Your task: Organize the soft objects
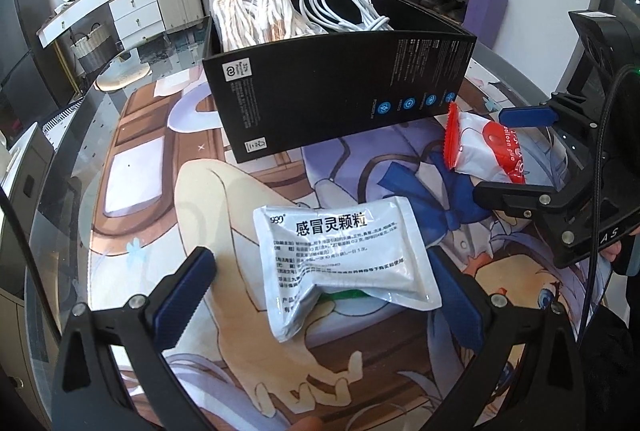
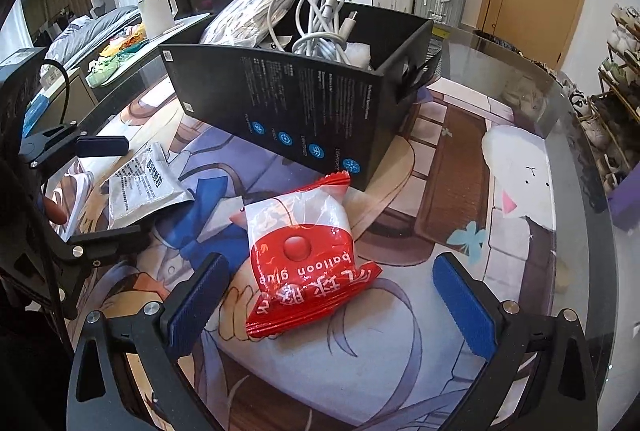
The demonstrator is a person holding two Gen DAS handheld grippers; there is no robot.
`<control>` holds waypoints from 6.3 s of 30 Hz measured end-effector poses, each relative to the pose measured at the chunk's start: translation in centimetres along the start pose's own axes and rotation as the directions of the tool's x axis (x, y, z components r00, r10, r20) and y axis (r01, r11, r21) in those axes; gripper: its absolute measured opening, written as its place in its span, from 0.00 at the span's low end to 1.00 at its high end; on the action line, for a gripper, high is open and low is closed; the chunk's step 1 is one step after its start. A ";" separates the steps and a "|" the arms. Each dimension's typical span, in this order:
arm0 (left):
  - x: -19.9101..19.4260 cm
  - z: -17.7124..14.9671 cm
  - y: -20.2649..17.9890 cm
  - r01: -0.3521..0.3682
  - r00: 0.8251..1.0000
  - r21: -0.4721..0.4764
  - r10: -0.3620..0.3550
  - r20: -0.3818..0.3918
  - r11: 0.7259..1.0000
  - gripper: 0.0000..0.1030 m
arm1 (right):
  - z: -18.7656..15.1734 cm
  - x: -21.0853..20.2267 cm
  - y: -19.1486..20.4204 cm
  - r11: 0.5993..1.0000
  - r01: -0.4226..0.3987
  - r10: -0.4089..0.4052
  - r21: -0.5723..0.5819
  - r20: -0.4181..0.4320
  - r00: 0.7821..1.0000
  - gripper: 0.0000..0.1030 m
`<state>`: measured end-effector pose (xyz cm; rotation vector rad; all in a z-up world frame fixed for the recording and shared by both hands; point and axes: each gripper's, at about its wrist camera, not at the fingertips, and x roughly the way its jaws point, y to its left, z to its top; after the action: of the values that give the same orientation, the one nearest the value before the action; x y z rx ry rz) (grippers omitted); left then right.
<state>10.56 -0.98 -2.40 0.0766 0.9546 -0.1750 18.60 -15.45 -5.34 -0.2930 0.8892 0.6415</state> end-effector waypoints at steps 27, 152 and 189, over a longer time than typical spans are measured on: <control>0.2 0.1 -0.2 0.001 1.000 -0.004 -0.001 0.002 1.000 0.99 | -0.2 -1.2 1.1 0.997 -0.060 0.062 -0.049 0.054 0.997 0.46; -2.5 9.2 2.8 0.027 0.949 -0.106 0.008 0.314 0.994 0.54 | 8.0 -5.4 -0.4 0.999 -0.007 0.018 -0.034 0.340 0.940 0.46; -6.1 3.7 3.3 -0.076 0.900 -0.104 0.113 0.421 0.992 1.00 | 2.5 -8.3 0.2 0.999 -0.045 0.024 0.031 0.494 0.869 0.99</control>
<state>10.71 2.39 4.69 0.0049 0.5164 -0.0557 16.18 -17.39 2.78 -0.0652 0.4120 0.6892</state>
